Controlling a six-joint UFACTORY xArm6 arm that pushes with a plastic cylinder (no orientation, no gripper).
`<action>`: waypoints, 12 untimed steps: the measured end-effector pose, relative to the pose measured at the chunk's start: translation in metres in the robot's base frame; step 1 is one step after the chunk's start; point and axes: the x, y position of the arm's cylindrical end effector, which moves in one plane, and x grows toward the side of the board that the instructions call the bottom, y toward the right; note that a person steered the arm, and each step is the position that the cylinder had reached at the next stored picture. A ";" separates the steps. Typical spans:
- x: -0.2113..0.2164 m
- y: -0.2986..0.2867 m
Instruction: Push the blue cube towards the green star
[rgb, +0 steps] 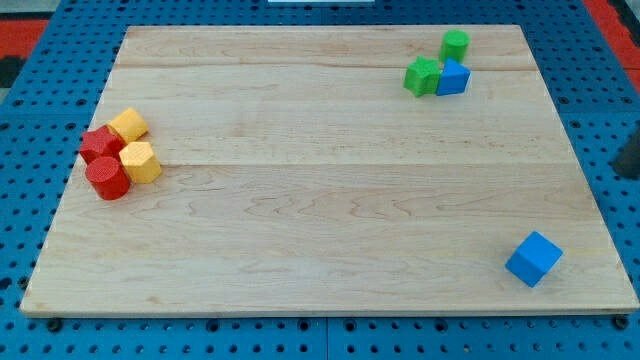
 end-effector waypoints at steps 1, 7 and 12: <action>0.109 -0.023; -0.046 -0.299; -0.173 -0.297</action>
